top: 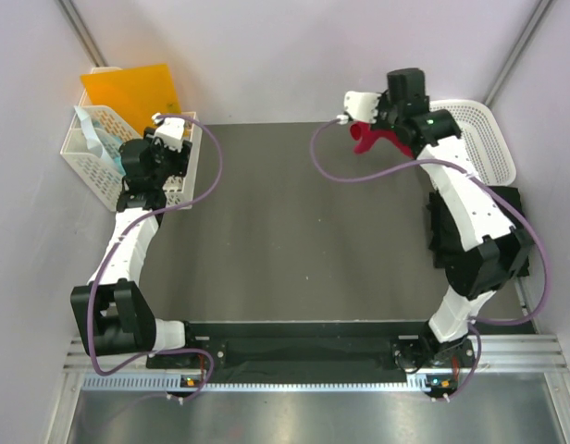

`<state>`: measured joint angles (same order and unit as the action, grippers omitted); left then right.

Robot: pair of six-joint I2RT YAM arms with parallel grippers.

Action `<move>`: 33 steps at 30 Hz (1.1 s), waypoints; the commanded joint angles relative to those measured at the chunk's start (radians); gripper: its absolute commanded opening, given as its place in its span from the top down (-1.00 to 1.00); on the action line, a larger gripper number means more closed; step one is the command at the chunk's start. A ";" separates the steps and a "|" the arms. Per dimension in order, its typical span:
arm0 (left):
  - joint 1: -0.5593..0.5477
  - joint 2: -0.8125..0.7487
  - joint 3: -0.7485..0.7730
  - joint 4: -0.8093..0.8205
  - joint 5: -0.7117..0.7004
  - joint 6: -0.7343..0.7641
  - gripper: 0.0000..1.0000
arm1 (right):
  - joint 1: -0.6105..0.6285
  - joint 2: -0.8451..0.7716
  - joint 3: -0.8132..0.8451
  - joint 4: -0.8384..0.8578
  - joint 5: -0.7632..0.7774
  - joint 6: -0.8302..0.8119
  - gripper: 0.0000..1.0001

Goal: Fold and stack the t-shirts
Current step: Neatly place the folded tshirt to the corner

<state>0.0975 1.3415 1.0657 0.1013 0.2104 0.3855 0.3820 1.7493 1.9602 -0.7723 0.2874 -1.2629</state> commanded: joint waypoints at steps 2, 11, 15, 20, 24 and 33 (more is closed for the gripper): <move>0.004 -0.039 0.031 0.012 0.020 -0.020 -0.26 | -0.112 -0.122 -0.050 0.172 0.019 -0.124 1.00; 0.005 -0.045 0.039 0.000 0.018 -0.014 -0.26 | -0.293 -0.178 -0.070 0.166 -0.082 -0.118 1.00; 0.004 -0.044 0.043 0.000 0.021 -0.014 -0.26 | -0.288 -0.162 -0.029 0.124 -0.079 -0.069 1.00; 0.004 -0.039 0.057 0.001 0.023 -0.017 -0.26 | -0.290 -0.204 -0.085 0.128 -0.050 -0.032 1.00; 0.002 -0.033 0.057 0.001 0.024 -0.020 -0.26 | -0.319 -0.247 -0.204 0.205 -0.030 -0.023 1.00; -0.001 -0.025 0.065 -0.003 0.029 -0.027 -0.26 | -0.439 -0.292 -0.237 0.235 -0.017 0.019 1.00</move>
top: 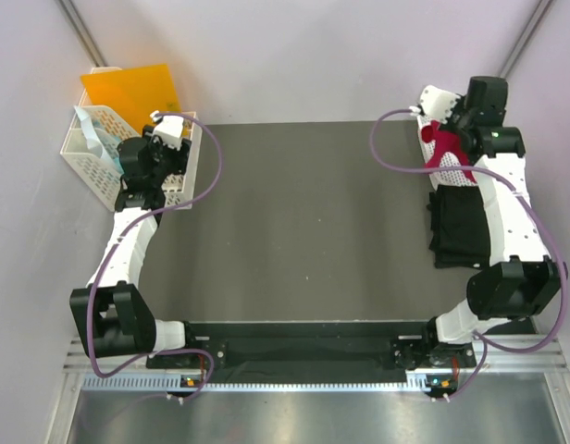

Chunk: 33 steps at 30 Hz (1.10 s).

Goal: Fold and stack the t-shirts
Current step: Neatly place the folded tshirt to the corner

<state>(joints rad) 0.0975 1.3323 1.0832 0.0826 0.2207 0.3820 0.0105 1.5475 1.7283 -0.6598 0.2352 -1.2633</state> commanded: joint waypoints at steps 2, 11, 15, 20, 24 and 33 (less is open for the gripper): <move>-0.004 -0.016 0.049 0.011 0.019 -0.023 -0.26 | -0.083 -0.107 -0.009 0.124 0.021 0.019 1.00; -0.007 -0.016 0.044 0.008 0.023 -0.028 -0.26 | -0.138 -0.180 -0.178 0.204 0.053 0.038 1.00; -0.007 -0.018 0.040 0.005 0.029 -0.032 -0.26 | -0.171 -0.224 -0.312 0.284 0.043 0.061 1.00; -0.010 -0.012 0.043 -0.003 0.034 -0.026 -0.25 | -0.246 -0.241 -0.433 0.390 0.000 0.071 1.00; -0.013 -0.010 0.049 -0.015 0.039 -0.023 -0.25 | -0.290 -0.230 -0.484 0.494 -0.039 0.081 1.00; -0.016 -0.015 0.063 -0.073 0.043 0.035 -0.25 | -0.300 -0.182 -0.546 0.722 -0.141 0.045 1.00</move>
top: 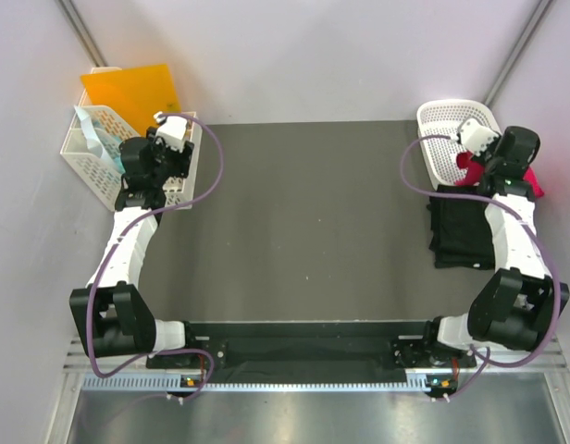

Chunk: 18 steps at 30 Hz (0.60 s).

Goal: Fold and stack the t-shirts
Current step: Neatly place the folded tshirt to the corner

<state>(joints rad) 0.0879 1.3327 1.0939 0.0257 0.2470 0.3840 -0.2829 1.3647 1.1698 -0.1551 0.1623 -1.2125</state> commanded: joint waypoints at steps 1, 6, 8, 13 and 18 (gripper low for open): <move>-0.007 -0.015 0.055 -0.023 0.012 0.036 -0.25 | -0.007 -0.001 0.008 0.241 -0.098 -0.005 1.00; -0.014 -0.020 0.070 -0.069 -0.001 0.058 -0.25 | -0.007 0.016 -0.085 0.483 -0.156 -0.038 1.00; -0.019 -0.021 0.078 -0.076 -0.008 0.069 -0.25 | -0.009 0.042 -0.102 0.581 -0.156 -0.039 1.00; -0.030 -0.021 0.101 -0.105 -0.028 0.085 -0.25 | -0.007 0.109 -0.087 0.744 -0.208 -0.055 1.00; -0.040 -0.010 0.119 -0.118 -0.048 0.101 -0.25 | -0.009 0.194 -0.007 0.844 -0.207 -0.081 1.00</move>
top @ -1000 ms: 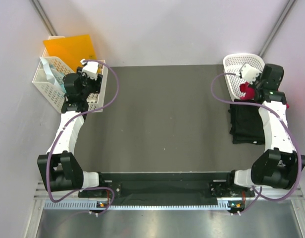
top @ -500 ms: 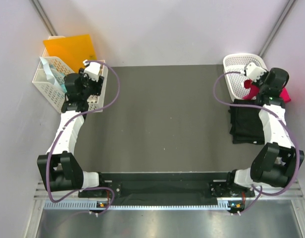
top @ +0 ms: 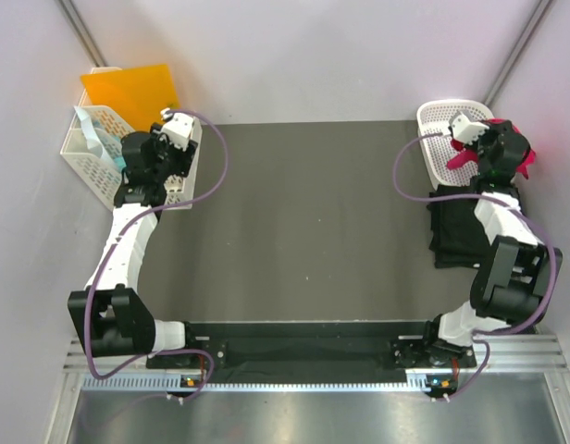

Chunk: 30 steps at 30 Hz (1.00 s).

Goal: Fold and stack the t-shirts
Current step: Neatly place the folded tshirt to the corner

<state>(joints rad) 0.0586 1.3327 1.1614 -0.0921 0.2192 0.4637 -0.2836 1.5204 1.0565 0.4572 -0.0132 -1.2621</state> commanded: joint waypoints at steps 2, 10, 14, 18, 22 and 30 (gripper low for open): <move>-0.017 -0.010 0.057 -0.001 -0.027 0.024 -0.25 | -0.011 0.073 0.148 0.256 -0.027 -0.040 1.00; -0.036 -0.015 0.072 -0.009 -0.053 0.033 -0.25 | -0.040 0.060 0.152 0.233 -0.102 -0.048 1.00; -0.049 -0.009 0.084 -0.017 -0.061 0.038 -0.25 | -0.061 0.043 0.145 0.172 -0.129 -0.040 1.00; -0.055 -0.009 0.098 -0.027 -0.064 0.052 -0.25 | -0.101 -0.017 0.059 0.098 -0.203 -0.072 1.00; -0.055 -0.012 0.118 -0.043 -0.066 0.081 -0.25 | -0.152 -0.135 -0.067 -0.058 -0.299 -0.105 1.00; -0.055 0.014 0.155 -0.058 -0.058 0.092 -0.25 | -0.175 -0.301 -0.165 -0.414 -0.401 -0.192 1.00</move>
<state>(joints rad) 0.0055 1.3354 1.2606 -0.1513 0.1619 0.5400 -0.4507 1.3067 0.8902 0.1970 -0.3134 -1.3945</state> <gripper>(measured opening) 0.626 0.078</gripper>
